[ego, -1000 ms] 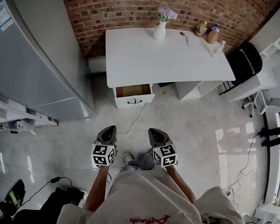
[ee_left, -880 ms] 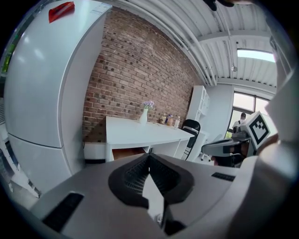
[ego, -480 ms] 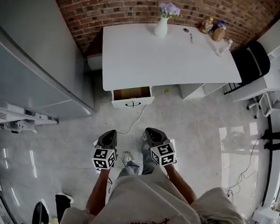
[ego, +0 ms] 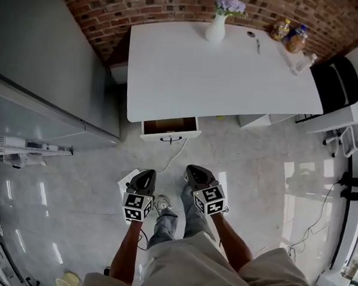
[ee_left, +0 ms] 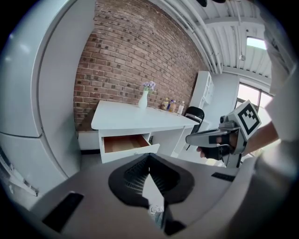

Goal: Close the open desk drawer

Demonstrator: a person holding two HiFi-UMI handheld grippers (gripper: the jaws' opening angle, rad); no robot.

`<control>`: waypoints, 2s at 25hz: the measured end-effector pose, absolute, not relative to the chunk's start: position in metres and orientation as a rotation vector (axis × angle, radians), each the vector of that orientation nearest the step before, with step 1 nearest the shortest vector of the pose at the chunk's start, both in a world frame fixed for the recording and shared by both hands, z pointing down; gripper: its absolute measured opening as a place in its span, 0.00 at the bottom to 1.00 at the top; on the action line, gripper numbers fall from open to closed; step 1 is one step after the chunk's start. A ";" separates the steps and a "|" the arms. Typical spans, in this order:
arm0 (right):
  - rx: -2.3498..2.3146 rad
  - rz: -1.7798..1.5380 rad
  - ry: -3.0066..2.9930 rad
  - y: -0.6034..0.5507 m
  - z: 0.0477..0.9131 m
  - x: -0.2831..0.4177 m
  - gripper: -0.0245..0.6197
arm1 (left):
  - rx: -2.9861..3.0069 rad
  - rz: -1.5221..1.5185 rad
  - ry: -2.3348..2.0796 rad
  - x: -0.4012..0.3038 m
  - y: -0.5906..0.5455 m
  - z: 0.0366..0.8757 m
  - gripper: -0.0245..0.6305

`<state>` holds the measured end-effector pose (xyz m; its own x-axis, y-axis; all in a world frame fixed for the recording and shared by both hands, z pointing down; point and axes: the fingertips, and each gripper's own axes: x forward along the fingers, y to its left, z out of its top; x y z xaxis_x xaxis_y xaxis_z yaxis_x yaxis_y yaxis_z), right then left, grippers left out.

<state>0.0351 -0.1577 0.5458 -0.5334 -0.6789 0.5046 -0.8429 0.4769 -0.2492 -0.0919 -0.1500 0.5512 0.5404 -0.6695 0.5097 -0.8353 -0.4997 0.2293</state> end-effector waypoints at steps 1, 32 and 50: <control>1.284 0.680 -2.389 -0.162 0.552 0.035 0.06 | 2.328 0.501 -1.224 -0.093 -0.155 0.557 0.06; 1.265 1.077 -2.284 -0.188 0.733 0.030 0.06 | 2.102 0.327 -1.090 -0.100 -0.197 0.733 0.06; 1.210 2.379 -2.304 -0.242 0.786 0.034 0.40 | 1.459 -0.442 -0.790 -0.094 -0.246 0.794 0.37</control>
